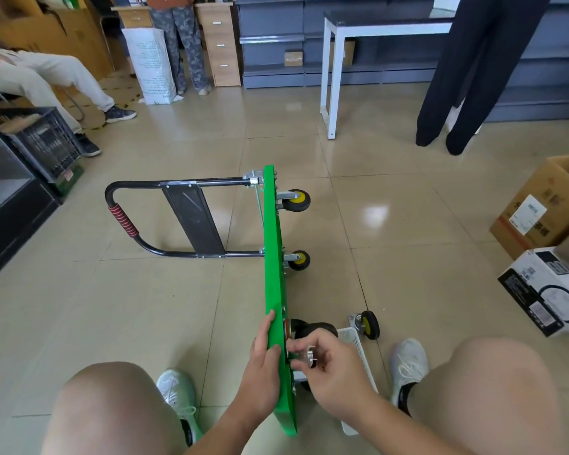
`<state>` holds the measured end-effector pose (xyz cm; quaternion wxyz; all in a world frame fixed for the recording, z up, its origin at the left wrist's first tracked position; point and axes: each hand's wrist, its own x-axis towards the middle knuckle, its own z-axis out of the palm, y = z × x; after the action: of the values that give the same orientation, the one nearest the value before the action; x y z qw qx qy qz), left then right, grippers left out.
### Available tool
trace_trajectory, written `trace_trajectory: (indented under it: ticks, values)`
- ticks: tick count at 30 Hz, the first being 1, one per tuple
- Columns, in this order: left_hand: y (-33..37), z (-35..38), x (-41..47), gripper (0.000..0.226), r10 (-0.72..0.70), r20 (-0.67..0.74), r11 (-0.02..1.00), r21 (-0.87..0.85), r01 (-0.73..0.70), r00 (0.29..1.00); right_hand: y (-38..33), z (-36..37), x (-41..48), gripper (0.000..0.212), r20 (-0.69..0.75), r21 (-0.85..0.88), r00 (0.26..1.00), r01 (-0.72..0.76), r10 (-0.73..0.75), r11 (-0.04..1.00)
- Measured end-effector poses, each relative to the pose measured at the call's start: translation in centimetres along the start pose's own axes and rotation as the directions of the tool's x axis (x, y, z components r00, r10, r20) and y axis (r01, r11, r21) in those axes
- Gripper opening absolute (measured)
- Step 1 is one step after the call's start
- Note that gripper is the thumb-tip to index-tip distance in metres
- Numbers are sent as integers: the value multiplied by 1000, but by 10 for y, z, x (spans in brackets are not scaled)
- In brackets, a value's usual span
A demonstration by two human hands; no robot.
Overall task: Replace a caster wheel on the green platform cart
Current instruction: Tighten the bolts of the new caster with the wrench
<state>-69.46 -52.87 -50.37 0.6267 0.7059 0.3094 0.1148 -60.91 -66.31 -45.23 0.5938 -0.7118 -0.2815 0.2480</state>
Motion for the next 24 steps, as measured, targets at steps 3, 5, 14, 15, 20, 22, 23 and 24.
trace_trajectory:
  ticks: [3,5,14,15,20,22,23,24]
  values:
    - [1,0,-1,62,-2,16,1000,10,2,1000,2,1,-1,22,13,9,1000,23,-23,1000]
    - [1,0,-1,62,-5,17,1000,7,5,1000,3,1,-3,26,1,2,999,32,-32,999]
    - [3,0,-1,59,20,25,999,39,-21,999,4,1,-6,38,-62,22,998,26,-24,999]
    - [2,0,-2,60,13,24,999,32,-14,1000,4,2,-6,37,-53,18,998,31,-30,999]
    - [1,0,-2,59,11,19,1000,11,-11,1000,11,4,0,28,18,-5,1000,13,-13,1000]
    - [0,1,-2,60,-1,15,1000,5,1,1000,14,4,2,26,27,-12,1000,8,-7,1000]
    - [0,1,-2,60,-4,13,1000,2,4,1000,15,4,2,25,26,-13,1000,10,-10,1000]
    - [-1,0,-1,60,-9,11,1000,-2,9,1000,15,4,4,25,29,-21,1000,11,-11,1000]
